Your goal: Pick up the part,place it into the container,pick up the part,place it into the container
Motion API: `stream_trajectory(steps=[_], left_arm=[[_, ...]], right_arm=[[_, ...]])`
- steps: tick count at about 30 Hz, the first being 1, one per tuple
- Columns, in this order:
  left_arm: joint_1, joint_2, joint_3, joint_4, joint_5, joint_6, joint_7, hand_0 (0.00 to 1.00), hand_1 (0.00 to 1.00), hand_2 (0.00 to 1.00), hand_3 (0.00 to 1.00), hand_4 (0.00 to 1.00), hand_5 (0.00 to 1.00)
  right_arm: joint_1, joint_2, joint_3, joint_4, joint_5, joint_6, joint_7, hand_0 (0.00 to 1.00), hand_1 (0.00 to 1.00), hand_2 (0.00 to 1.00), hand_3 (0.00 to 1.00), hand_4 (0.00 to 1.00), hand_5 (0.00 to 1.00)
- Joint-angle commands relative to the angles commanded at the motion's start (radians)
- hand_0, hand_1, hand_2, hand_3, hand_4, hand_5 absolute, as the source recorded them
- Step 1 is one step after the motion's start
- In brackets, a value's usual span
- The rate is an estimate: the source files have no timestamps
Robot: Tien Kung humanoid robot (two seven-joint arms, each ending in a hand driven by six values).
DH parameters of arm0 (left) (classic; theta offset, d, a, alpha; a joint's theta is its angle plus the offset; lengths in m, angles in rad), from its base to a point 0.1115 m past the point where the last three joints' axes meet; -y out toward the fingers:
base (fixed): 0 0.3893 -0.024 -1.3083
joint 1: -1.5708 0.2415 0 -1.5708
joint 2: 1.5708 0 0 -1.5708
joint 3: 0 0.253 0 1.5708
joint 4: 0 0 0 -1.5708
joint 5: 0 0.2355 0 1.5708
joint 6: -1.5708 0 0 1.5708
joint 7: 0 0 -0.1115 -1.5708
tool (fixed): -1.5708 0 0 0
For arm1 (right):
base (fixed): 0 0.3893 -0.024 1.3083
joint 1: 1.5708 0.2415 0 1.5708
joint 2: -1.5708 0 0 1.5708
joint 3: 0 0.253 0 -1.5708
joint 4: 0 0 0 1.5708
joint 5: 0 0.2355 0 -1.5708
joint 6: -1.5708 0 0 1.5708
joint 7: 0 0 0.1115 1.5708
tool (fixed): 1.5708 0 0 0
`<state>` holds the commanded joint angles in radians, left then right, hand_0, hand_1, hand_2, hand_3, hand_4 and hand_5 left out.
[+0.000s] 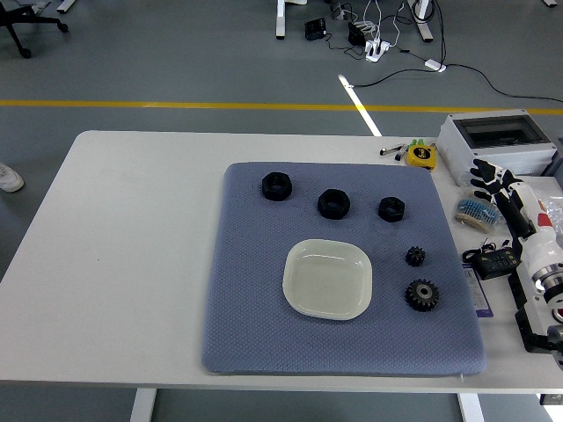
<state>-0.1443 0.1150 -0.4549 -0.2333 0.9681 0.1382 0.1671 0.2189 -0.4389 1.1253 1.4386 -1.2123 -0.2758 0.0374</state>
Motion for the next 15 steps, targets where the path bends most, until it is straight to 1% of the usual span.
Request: stream_trajectory(steps=[1,2,7,8,10,13,14,15], left_arm=[[0.0,0.0,0.0,0.0,0.0,0.0,0.0,0.699,0.652,0.677,0.582,0.675,0.631],[0.0,0.0,0.0,0.0,0.0,-0.001,0.0,0.7,0.652,0.676,0.581,0.677,0.633],[0.0,0.001,0.014,0.001,-0.021,0.004,-0.005,0.7,0.652,0.676,0.581,0.677,0.633],[0.0,0.002,0.021,0.001,-0.029,0.006,-0.007,0.699,0.651,0.676,0.581,0.677,0.633],[0.0,0.002,0.029,0.003,-0.041,0.01,-0.01,0.699,0.651,0.676,0.581,0.677,0.633],[0.004,0.002,0.041,0.006,-0.065,0.017,-0.015,0.699,0.651,0.676,0.581,0.677,0.633],[0.005,0.002,0.045,0.007,-0.073,0.02,-0.017,0.7,0.651,0.676,0.581,0.675,0.631],[0.006,0.003,0.048,0.007,-0.077,0.021,-0.018,0.7,0.651,0.676,0.581,0.675,0.631]], right_arm=[[-0.001,-0.004,0.002,0.005,-0.02,0.014,-0.006,0.78,0.788,0.802,0.808,0.998,0.714],[-0.001,-0.007,0.003,0.008,-0.039,0.027,-0.01,0.691,0.721,0.764,0.783,0.998,0.509],[-0.004,-0.057,0.015,0.074,-0.247,0.157,-0.043,0.691,0.721,0.764,0.783,0.998,0.509],[-0.005,-0.073,0.018,0.097,-0.292,0.192,-0.053,0.622,0.665,0.717,0.739,0.998,0.44],[-0.008,-0.095,0.017,0.132,-0.377,0.243,-0.066,0.622,0.665,0.717,0.739,0.998,0.44],[-0.021,-0.119,0.005,0.172,-0.501,0.294,-0.076,0.622,0.665,0.717,0.739,0.998,0.44],[-0.026,-0.124,-0.001,0.182,-0.546,0.305,-0.078,0.566,0.642,0.7,0.718,0.998,0.397],[-0.028,-0.127,-0.006,0.188,-0.585,0.311,-0.08,0.566,0.642,0.7,0.718,0.998,0.397]])
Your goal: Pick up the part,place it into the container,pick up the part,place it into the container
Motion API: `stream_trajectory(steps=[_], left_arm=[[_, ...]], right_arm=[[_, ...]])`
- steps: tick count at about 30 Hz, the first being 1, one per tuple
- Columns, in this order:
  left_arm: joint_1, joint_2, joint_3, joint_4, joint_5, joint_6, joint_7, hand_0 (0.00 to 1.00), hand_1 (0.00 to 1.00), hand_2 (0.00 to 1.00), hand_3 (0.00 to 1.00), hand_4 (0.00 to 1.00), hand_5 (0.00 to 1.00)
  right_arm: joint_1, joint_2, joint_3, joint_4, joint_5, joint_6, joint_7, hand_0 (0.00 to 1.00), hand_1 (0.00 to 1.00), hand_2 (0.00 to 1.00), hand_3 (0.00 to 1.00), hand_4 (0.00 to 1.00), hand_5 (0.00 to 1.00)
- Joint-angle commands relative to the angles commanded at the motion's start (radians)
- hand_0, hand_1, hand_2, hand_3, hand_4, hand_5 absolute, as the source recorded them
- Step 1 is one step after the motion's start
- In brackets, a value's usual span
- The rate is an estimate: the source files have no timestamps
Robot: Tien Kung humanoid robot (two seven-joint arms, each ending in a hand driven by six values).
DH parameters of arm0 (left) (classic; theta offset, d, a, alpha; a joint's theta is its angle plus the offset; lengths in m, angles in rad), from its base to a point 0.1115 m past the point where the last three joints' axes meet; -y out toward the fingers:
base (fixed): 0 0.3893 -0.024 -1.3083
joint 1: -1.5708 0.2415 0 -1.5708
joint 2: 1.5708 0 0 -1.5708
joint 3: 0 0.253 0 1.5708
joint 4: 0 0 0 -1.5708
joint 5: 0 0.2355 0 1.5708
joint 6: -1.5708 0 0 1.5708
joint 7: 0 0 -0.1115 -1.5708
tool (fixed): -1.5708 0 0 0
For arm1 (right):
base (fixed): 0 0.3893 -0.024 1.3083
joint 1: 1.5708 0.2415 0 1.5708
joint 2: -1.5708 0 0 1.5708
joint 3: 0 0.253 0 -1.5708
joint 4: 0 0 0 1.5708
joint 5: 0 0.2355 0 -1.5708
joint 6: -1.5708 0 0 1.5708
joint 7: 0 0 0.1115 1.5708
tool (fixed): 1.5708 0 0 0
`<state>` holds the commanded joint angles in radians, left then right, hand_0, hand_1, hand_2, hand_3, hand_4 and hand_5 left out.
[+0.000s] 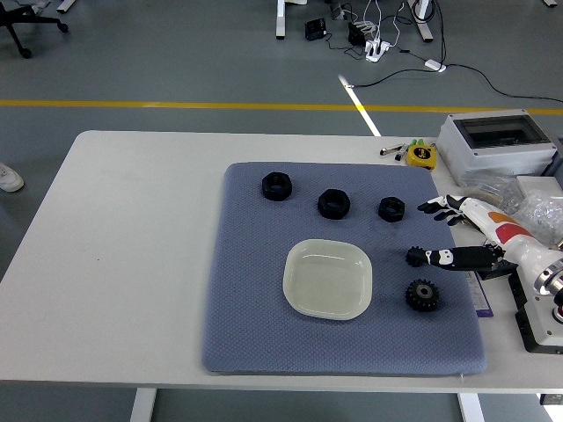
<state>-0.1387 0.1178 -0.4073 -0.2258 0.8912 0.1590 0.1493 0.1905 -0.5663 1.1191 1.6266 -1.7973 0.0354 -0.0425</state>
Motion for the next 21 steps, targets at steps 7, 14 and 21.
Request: stream_trajectory(steps=[7,14,21], left_arm=[[0.004,-0.001,0.022,0.005,-0.039,0.009,-0.008,0.701,0.651,0.678,0.581,0.674,0.631],[0.003,-0.002,0.031,0.007,-0.059,0.013,-0.011,0.702,0.652,0.679,0.581,0.673,0.631],[0.002,-0.002,0.032,0.009,-0.064,0.016,-0.013,0.703,0.65,0.679,0.58,0.673,0.631]], right_arm=[[-0.002,-0.015,-0.069,0.009,-0.204,0.042,-0.015,0.591,0.645,0.714,0.747,0.998,0.387],[0.016,-0.012,-0.12,-0.011,-0.21,0.054,-0.022,0.587,0.655,0.714,0.763,0.998,0.386],[0.042,-0.016,-0.159,-0.025,-0.201,0.058,-0.027,0.587,0.654,0.713,0.763,0.998,0.39]])
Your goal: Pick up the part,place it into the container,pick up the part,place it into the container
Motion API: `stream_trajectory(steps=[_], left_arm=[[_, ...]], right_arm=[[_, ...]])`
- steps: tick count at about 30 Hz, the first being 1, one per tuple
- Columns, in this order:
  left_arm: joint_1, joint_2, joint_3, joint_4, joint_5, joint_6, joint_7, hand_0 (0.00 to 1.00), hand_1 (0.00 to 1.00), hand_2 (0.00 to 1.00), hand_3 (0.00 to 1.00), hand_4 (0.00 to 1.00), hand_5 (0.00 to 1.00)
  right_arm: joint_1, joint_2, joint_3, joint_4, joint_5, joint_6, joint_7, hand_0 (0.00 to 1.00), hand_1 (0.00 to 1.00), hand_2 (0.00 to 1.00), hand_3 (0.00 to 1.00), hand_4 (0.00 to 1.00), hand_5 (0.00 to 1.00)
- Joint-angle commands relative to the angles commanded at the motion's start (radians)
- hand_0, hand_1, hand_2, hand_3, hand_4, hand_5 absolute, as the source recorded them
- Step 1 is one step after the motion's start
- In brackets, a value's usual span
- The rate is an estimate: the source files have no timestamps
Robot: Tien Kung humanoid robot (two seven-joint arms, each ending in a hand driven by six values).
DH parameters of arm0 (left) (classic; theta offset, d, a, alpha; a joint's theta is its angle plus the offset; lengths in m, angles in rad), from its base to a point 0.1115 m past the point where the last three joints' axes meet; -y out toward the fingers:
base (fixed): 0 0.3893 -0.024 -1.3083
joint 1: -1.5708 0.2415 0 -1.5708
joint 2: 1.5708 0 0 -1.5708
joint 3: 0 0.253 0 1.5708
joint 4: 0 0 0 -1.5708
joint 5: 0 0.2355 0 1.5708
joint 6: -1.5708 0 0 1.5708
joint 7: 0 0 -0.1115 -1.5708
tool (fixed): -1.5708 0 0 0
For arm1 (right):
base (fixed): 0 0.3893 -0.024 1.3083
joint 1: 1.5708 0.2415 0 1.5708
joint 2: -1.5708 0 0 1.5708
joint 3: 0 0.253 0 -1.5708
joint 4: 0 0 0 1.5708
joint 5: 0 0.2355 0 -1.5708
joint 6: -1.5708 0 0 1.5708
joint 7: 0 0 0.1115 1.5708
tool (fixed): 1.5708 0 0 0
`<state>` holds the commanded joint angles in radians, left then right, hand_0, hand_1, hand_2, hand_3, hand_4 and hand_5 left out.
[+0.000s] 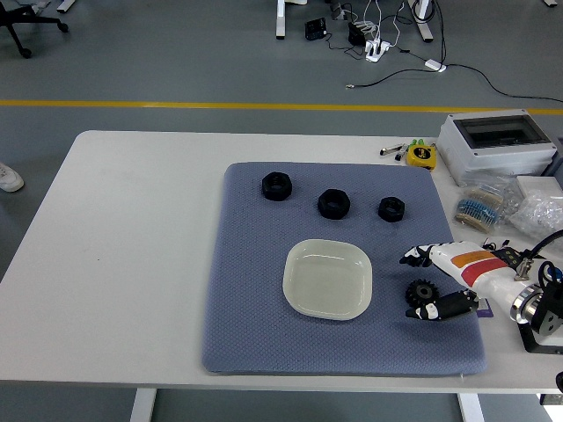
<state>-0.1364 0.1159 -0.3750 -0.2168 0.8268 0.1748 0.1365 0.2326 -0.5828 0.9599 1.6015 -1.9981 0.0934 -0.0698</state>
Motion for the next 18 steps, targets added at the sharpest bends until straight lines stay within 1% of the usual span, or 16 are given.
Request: stream_trajectory(steps=[7,8,13,14,18], left_arm=[[-0.002,-0.001,-0.003,0.0,0.003,0.0,0.001,0.703,0.65,0.678,0.58,0.672,0.631],[-0.003,-0.001,-0.002,0.0,0.002,0.0,0.001,0.703,0.649,0.677,0.58,0.671,0.63],[-0.004,-0.002,0.001,0.001,-0.006,0.002,0.0,0.703,0.649,0.677,0.58,0.671,0.63],[-0.004,-0.002,0.002,0.001,-0.008,0.002,0.0,0.704,0.65,0.678,0.58,0.672,0.631],[-0.004,-0.003,0.003,0.001,-0.011,0.001,0.0,0.704,0.65,0.678,0.58,0.672,0.631]], right_arm=[[0.041,0.007,-0.041,-0.043,-0.005,0.003,-0.011,0.581,0.652,0.711,0.76,0.998,0.394],[0.044,0.008,-0.046,-0.048,-0.005,0.003,-0.012,0.554,0.64,0.698,0.728,0.998,0.397],[0.056,0.01,-0.061,-0.07,-0.015,0.009,-0.015,0.554,0.64,0.698,0.728,0.998,0.397],[0.057,0.011,-0.063,-0.075,-0.014,0.009,-0.016,0.528,0.617,0.681,0.672,0.998,0.396],[0.065,0.013,-0.075,-0.096,-0.007,0.006,-0.015,0.528,0.617,0.681,0.672,0.998,0.396]])
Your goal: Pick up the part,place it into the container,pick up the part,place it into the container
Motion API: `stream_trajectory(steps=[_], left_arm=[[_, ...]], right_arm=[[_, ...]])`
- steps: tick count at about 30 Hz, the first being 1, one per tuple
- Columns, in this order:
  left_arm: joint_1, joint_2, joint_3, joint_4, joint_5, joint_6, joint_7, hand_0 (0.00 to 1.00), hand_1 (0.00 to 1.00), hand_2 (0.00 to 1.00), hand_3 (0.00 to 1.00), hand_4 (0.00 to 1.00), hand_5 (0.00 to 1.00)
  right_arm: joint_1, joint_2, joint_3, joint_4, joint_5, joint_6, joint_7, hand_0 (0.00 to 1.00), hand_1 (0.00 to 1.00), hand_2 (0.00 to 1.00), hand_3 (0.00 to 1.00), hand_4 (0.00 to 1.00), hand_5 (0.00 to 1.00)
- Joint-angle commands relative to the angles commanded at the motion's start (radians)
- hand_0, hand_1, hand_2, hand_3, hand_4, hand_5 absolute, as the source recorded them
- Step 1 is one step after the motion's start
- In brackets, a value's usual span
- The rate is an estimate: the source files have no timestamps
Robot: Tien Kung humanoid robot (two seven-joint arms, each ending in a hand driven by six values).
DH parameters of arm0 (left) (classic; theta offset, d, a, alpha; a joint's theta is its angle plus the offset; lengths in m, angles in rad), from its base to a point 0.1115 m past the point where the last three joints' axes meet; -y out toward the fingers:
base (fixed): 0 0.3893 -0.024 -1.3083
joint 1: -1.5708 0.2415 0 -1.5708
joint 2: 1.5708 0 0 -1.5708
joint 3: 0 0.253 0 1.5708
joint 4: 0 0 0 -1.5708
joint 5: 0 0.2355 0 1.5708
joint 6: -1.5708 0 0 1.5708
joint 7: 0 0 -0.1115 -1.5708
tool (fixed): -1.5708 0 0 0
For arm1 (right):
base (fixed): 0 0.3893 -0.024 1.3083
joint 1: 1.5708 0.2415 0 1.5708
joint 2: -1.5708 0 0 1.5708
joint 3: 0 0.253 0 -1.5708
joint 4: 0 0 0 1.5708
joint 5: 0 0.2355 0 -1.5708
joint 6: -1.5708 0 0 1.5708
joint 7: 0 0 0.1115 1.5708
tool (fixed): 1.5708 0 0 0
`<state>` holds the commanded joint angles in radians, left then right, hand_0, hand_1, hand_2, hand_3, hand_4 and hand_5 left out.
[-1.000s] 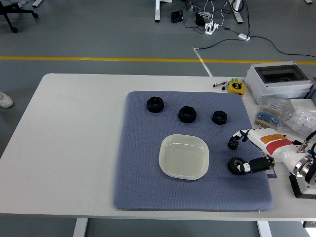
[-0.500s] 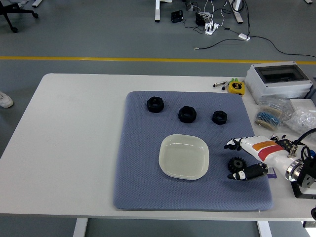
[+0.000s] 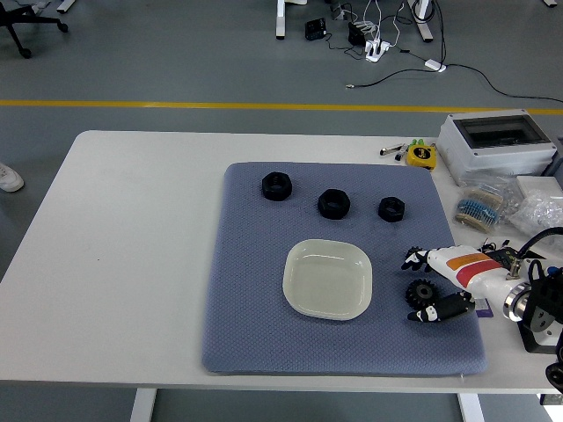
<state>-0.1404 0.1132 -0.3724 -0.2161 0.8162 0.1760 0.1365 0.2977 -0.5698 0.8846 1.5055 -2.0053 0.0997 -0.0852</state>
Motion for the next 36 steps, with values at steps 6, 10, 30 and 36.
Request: stream_trajectory(steps=[6,10,30,36], left_arm=[[-0.001,0.0,-0.003,-0.001,0.007,-0.003,0.001,0.704,0.65,0.679,0.58,0.672,0.63],[-0.001,0.001,-0.004,-0.001,0.008,-0.002,0.001,0.705,0.65,0.68,0.58,0.672,0.63],[-0.002,-0.001,-0.017,-0.002,0.028,-0.007,0.006,0.704,0.651,0.68,0.581,0.671,0.627],[-0.003,0.0,-0.022,-0.002,0.035,-0.01,0.006,0.704,0.651,0.68,0.581,0.671,0.626]], right_arm=[[0.014,0.004,-0.014,-0.03,0.01,-0.006,-0.002,0.493,0.598,0.67,0.633,0.998,0.391],[0.017,0.006,-0.015,-0.049,0.015,-0.011,-0.002,0.449,0.564,0.645,0.587,0.998,0.396],[0.014,0.008,-0.021,-0.084,0.037,-0.029,-0.001,0.256,0.421,0.486,0.515,0.863,0.343],[0.013,0.008,-0.024,-0.082,0.048,-0.048,0.001,0.152,0.338,0.426,0.488,0.811,0.358]])
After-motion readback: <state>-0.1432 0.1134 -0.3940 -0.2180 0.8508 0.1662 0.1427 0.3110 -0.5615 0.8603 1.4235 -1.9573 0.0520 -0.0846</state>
